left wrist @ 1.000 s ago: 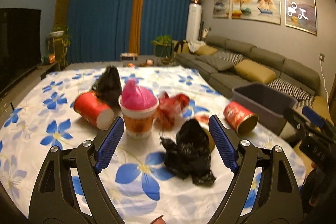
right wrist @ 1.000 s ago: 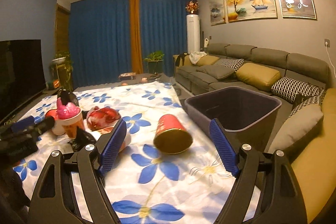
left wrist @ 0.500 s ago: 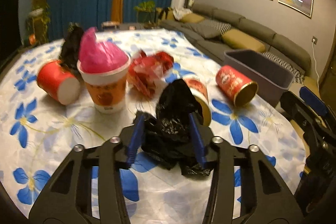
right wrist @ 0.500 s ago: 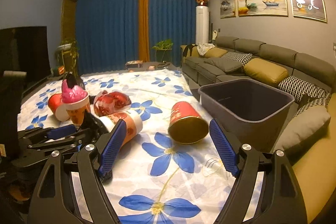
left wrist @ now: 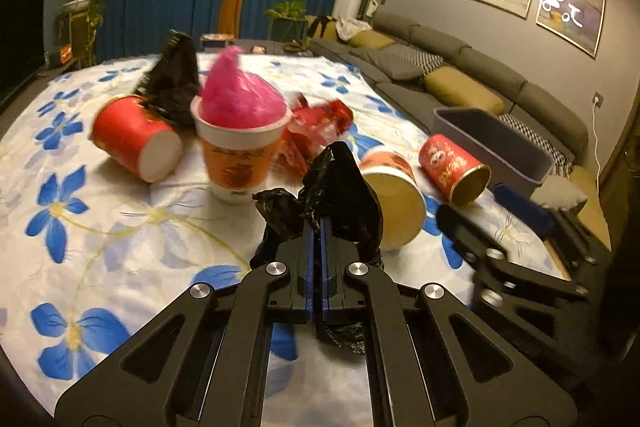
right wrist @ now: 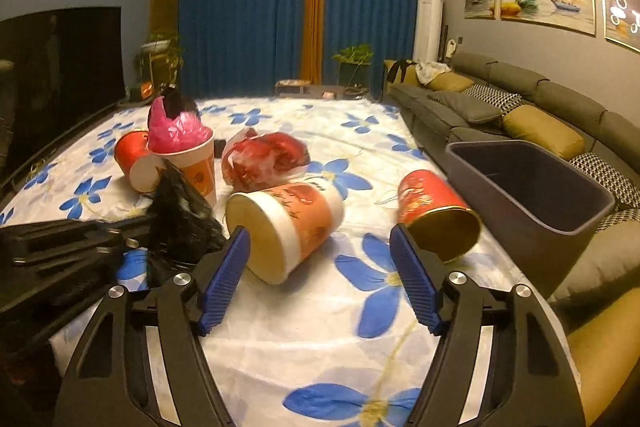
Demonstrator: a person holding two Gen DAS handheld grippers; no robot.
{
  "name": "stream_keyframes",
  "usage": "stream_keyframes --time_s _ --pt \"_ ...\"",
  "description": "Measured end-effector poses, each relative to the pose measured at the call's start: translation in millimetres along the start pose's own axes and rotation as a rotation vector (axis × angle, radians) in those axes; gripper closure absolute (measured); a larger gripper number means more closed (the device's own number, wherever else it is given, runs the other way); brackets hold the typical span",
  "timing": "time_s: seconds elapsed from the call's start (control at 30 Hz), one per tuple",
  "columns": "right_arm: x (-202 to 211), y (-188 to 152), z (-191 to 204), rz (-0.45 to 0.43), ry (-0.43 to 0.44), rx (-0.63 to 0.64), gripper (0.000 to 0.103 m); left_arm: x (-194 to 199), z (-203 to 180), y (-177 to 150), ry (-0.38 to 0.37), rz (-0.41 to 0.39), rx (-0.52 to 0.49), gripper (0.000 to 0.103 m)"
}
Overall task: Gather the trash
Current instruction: 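Close the left tool on the black plastic bag, then grasp the white-and-orange paper cup with the right tool while the left tool holds the black bag, then carry the black bag and paper cup over the gray bin with both tools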
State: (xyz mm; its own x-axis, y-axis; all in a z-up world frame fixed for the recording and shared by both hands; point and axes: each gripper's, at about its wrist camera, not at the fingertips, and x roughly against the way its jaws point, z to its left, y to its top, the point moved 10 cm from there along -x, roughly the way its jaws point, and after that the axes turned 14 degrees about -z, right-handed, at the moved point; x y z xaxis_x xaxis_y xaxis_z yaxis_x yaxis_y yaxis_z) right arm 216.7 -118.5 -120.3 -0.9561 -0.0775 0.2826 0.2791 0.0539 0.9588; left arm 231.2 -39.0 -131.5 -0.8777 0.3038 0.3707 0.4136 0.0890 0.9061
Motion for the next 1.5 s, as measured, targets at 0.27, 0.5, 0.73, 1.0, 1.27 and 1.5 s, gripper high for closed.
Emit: stream_keyframes --time_s 0.27,0.5,0.73,1.0,1.27,1.5 --pt "-30 -10 6 0.096 -0.032 0.034 0.067 32 19 24 0.035 -0.09 0.01 0.101" --pt "-31 -15 2 0.114 -0.052 0.042 0.097 45 31 28 0.043 -0.118 0.018 0.101" --pt "-11 -7 -3 0.056 -0.061 0.035 0.099 55 35 32 0.045 -0.134 0.025 0.101" --pt "21 18 -1 -0.03 -0.027 -0.001 0.099 68 35 37 0.05 -0.157 0.024 0.101" --pt "43 32 -7 -0.077 -0.016 -0.033 0.099 79 26 47 0.051 -0.185 0.009 0.101" --pt "59 40 -26 -0.116 -0.026 -0.065 0.099 77 9 58 0.033 -0.206 -0.021 0.101"
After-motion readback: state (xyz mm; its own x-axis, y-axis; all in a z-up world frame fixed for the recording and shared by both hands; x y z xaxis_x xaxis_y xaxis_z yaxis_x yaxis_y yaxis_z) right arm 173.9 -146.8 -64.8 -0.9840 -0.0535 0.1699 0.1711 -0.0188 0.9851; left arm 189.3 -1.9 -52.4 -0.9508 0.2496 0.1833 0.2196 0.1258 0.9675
